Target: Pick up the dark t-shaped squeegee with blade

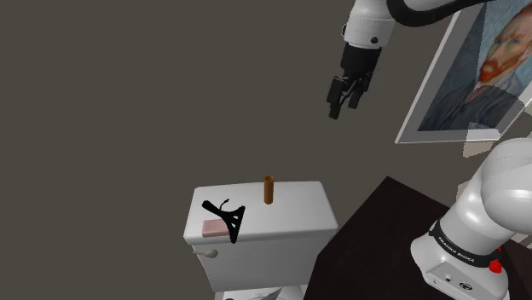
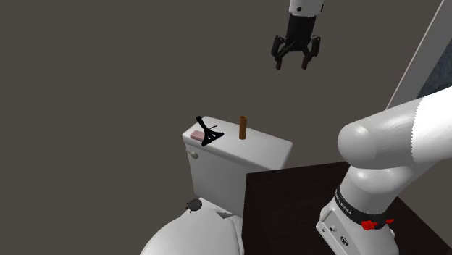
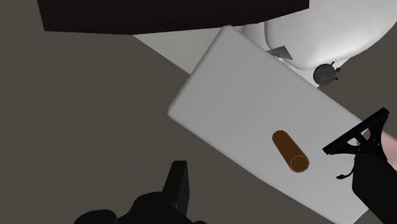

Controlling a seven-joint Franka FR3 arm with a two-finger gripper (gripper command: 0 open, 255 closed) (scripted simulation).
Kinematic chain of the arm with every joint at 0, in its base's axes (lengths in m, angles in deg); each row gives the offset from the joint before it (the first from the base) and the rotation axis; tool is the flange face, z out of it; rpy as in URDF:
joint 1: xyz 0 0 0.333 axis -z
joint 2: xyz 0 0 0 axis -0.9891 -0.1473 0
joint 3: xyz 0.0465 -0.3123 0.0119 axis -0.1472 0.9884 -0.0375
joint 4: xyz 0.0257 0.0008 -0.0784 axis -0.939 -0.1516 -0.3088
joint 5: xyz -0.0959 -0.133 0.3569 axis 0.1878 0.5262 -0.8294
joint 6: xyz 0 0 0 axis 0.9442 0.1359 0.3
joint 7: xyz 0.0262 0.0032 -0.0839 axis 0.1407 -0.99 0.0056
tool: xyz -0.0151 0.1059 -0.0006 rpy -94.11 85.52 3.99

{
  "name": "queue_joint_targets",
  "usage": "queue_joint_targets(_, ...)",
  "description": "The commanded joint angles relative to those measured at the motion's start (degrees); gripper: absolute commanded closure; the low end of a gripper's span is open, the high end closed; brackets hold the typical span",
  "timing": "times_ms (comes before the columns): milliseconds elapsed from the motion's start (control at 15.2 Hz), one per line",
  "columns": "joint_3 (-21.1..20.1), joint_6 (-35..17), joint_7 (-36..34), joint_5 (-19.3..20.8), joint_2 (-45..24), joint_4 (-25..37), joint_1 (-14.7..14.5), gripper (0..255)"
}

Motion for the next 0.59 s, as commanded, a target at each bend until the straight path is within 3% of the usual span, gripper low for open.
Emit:
queue_joint_targets(0, -1.6, -4.5, -0.3, -0.5, -2.5, -1.1, -0.9, 0)
queue_joint_targets(528, -6.8, -20.6, -1.0, -0.2, -15.4, -1.7, -3.0, 0)
